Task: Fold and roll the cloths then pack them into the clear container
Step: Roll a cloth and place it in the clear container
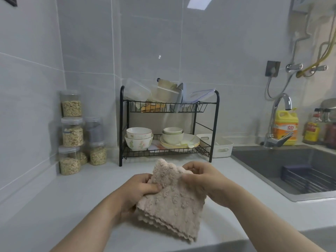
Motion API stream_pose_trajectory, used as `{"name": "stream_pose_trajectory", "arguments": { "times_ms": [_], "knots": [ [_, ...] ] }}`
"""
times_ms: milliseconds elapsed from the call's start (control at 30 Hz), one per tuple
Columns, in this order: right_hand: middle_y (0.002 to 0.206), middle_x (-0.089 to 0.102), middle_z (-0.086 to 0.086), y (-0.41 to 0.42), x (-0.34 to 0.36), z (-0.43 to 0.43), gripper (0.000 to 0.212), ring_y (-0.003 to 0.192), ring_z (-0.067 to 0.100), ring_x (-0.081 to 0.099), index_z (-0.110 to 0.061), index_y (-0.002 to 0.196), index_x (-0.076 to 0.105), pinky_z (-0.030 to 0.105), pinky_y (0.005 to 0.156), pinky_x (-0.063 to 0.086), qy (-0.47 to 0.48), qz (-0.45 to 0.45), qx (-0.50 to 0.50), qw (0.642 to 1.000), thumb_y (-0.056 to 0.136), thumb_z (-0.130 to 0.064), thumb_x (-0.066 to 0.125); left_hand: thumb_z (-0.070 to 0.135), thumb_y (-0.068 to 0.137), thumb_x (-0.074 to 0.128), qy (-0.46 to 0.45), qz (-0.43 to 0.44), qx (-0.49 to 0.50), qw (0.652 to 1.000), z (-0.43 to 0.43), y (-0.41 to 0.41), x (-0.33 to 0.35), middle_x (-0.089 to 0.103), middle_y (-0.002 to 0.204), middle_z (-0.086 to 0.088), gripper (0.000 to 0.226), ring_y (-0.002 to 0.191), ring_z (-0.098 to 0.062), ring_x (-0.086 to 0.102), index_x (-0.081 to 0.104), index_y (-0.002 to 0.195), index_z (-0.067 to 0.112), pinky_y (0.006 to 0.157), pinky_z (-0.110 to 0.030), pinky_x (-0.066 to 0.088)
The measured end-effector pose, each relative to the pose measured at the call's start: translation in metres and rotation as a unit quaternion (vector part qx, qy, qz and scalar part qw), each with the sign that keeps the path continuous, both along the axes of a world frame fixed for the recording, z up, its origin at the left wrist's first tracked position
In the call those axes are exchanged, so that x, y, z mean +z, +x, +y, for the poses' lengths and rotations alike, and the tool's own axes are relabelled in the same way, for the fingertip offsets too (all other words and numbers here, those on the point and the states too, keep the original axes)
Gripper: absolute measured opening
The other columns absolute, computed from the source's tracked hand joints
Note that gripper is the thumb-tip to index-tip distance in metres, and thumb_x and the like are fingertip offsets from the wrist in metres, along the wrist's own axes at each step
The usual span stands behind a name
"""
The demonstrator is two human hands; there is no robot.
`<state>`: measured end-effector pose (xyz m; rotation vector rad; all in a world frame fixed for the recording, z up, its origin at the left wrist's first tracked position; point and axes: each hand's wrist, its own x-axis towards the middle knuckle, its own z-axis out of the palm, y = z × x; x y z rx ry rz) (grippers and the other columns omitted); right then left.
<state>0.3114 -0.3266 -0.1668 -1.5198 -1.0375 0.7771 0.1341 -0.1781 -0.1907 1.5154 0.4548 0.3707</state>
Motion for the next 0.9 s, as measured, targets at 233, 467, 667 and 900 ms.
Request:
{"name": "stream_pose_trajectory", "arguments": {
  "times_ms": [233,467,667,900],
  "knots": [
    [0.076,0.057,0.012,-0.004,-0.043,0.016,0.061,0.068,0.024,0.055,-0.003,0.1,0.06,0.036,0.071,0.044,0.054,0.248,0.0,0.967,0.087,-0.06,0.044,-0.004,0.087,0.053,-0.137,-0.104,0.084,0.981,0.007,0.001,-0.012,0.067,0.108,-0.03,0.03,0.099,-0.045,0.067,0.058,0.117,-0.004,0.091,-0.053,0.05],
    [0.109,0.07,0.023,-0.016,-0.047,0.012,0.047,0.105,0.04,0.066,-0.002,0.118,0.059,0.05,0.091,0.054,0.085,0.118,-0.043,0.988,0.072,-0.001,0.068,-0.006,0.08,0.061,-0.13,-0.096,0.091,0.983,0.006,0.003,-0.015,0.068,0.107,-0.029,0.037,0.1,-0.043,0.067,0.058,0.117,-0.006,0.094,-0.053,0.049],
    [0.108,0.067,0.03,-0.013,-0.045,0.006,0.031,0.094,0.043,0.067,-0.006,0.115,0.06,0.052,0.084,0.056,0.112,0.17,-0.055,0.978,0.091,0.011,0.052,-0.002,0.071,0.073,-0.128,-0.086,0.03,0.988,0.004,-0.002,-0.012,0.066,0.11,-0.031,0.045,0.101,-0.046,0.065,0.061,0.114,-0.003,0.09,-0.055,0.052],
    [0.11,0.065,0.034,-0.006,-0.048,0.007,0.032,0.09,0.038,0.062,0.002,0.107,0.068,0.041,0.077,0.053,0.127,0.224,-0.034,0.966,0.082,0.016,0.055,-0.015,0.075,0.055,-0.136,-0.123,0.069,0.981,0.009,0.0,-0.013,0.071,0.095,-0.025,0.038,0.08,-0.035,0.071,0.061,0.109,0.002,0.066,-0.04,0.059]
  ]
}}
